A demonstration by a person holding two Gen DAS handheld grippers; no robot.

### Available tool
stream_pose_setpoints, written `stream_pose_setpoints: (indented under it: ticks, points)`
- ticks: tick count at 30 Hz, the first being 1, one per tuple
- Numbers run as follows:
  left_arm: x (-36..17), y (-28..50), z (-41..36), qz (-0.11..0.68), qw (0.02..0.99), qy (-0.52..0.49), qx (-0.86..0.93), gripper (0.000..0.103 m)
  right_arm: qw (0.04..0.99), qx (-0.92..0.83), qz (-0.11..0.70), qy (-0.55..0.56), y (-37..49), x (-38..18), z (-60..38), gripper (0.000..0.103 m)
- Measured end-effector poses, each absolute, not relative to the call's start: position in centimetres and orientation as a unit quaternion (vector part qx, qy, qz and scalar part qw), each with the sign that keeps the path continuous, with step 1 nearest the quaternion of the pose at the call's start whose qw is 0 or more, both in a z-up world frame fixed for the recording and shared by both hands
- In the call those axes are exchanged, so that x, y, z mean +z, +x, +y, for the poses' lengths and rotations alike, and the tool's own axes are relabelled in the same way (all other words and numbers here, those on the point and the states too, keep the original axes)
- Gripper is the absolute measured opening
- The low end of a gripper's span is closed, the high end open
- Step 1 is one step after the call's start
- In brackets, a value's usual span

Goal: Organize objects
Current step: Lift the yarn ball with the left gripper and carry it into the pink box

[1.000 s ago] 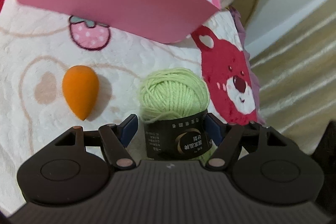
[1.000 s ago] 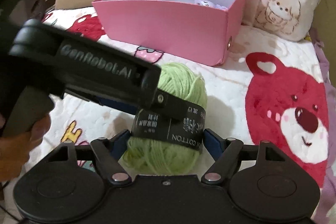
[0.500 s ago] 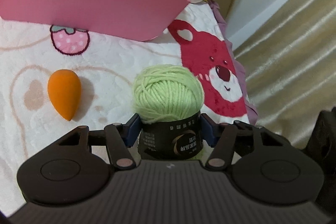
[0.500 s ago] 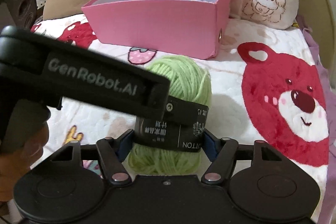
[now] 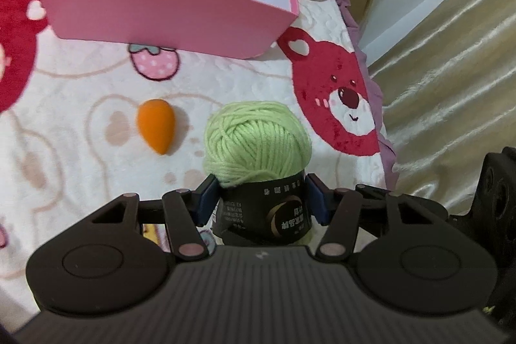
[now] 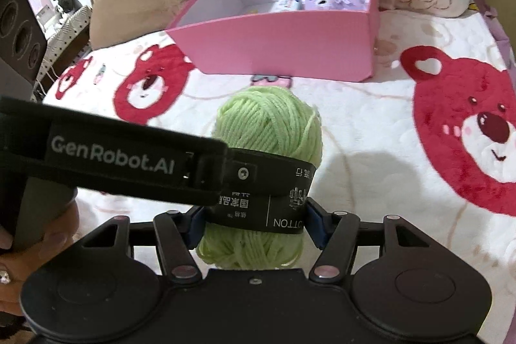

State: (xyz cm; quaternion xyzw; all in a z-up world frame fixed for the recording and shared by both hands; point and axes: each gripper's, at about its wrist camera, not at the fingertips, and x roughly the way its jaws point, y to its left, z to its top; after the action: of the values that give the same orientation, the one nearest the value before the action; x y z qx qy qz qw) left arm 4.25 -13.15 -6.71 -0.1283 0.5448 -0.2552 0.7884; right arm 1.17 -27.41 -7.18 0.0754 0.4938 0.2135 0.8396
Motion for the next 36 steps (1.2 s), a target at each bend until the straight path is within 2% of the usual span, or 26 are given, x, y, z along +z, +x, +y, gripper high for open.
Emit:
stream_pose_setpoints:
  ticks: [11, 23, 31, 36]
  points:
    - [-0.1, 5.4, -9.9, 0.527, 0.800, -0.119, -0.259, 0.056, 0.843, 0.230, 0.481, 0.073, 2.5, -0.9, -24.7, 0.067]
    - [6.7, 10.5, -6.0, 0.475, 0.830, -0.131, -0.262, 0.057, 0.852, 0.240, 0.465, 0.037, 9.0, 6.1, -21.1, 0.067]
    - [7.6, 16.0, -4.8, 0.443, 0.846, -0.149, -0.257, 0.057, 0.855, 0.238, 0.461, -0.009, 15.1, 7.8, -19.1, 0.066]
    - [6.1, 19.5, -4.3, 0.440, 0.843, -0.163, -0.263, 0.057, 0.858, 0.237, 0.455, -0.022, 17.9, 6.8, -18.9, 0.066]
